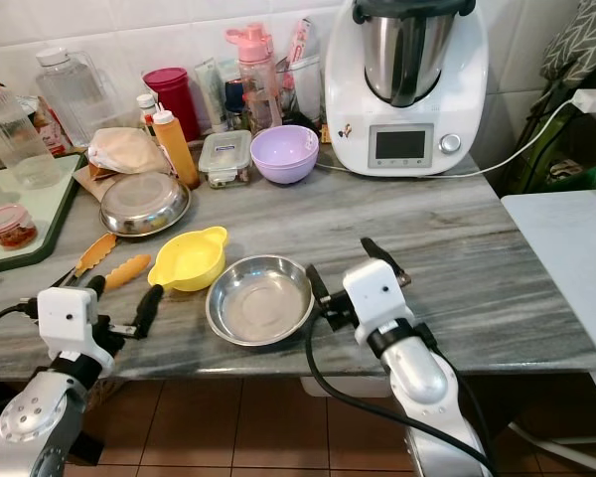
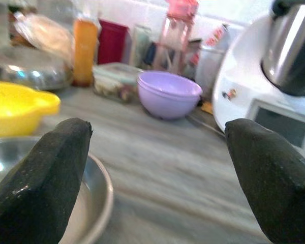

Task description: Setting the table

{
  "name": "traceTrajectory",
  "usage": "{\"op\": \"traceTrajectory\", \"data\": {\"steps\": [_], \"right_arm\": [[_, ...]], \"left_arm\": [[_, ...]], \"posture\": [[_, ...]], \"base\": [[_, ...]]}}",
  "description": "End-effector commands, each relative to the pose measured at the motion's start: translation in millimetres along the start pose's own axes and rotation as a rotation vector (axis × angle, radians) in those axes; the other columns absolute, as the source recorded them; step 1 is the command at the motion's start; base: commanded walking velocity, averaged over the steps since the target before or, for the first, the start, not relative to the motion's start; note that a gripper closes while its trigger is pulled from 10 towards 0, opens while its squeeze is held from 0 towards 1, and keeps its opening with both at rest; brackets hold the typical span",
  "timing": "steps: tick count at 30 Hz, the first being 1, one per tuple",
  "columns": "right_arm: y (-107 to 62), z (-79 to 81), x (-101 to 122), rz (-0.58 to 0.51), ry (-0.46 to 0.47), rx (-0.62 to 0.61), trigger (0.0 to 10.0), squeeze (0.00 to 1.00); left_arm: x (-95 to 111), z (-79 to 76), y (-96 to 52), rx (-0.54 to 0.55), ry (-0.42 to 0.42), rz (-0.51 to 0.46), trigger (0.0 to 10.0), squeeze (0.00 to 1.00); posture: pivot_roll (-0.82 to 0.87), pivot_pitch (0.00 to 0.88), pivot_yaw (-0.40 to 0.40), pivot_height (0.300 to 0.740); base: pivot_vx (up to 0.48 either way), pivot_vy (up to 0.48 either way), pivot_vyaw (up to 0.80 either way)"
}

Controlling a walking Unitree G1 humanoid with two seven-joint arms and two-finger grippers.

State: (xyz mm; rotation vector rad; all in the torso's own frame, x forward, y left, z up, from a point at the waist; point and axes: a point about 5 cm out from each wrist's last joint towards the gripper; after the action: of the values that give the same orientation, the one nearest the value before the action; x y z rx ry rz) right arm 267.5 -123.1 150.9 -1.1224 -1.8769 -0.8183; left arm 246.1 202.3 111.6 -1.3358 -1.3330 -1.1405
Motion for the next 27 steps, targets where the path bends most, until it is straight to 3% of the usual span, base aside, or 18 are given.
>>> {"op": "traceTrajectory", "data": {"steps": [1, 5, 7, 13, 27], "right_arm": [[8.9, 0.8, 6.4, -0.026, 0.025, 0.003, 10.0, 0.00], [18.1, 1.3, 6.5, -0.030, 0.053, 0.000, 10.0, 0.00], [25.0, 1.6, 5.9, -0.032, 0.061, 0.002, 10.0, 0.00], [45.6, -0.2, 0.7, -0.032, 0.078, 0.009, 10.0, 0.00], [44.8, -2.0, -10.5, 0.004, 0.097, -0.012, 10.0, 0.00]], "left_arm": [[3.4, 9.0, 4.1, 0.077, 0.024, -0.030, 10.0, 0.00], [10.1, 16.4, 15.8, 0.155, 0.033, -0.061, 10.0, 0.07], [16.2, 18.0, 25.8, 0.191, 0.058, -0.090, 10.0, 0.02], [15.3, 5.0, 43.1, 0.141, 0.073, -0.095, 10.0, 0.00], [-1.0, 8.3, 25.8, 0.243, 0.040, -0.092, 10.0, 0.00]], "posture": [[-0.16, 0.000, 0.089, 0.740], [-0.15, 0.000, 0.072, 0.740], [-0.12, 0.000, 0.051, 0.740], [-0.08, 0.000, 0.019, 0.740], [-0.09, 0.000, 0.024, 0.740]], "base": [[0.000, 0.000, 0.00], [0.000, 0.000, 0.00], [0.000, 0.000, 0.00], [0.000, 0.000, 0.00], [0.000, 0.000, 0.00]]}}
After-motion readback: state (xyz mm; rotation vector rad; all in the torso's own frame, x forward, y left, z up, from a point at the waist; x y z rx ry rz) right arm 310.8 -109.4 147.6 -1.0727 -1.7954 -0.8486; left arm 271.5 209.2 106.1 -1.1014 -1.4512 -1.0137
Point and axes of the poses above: a point about 5 cm out from each wrist's last joint towards the gripper, its own y axis pointing out of the wrist towards the gripper, its own x axis along the axis of the wrist's last joint, z = x × y, and after that the axes turned 12 degrees about -y, right-handed
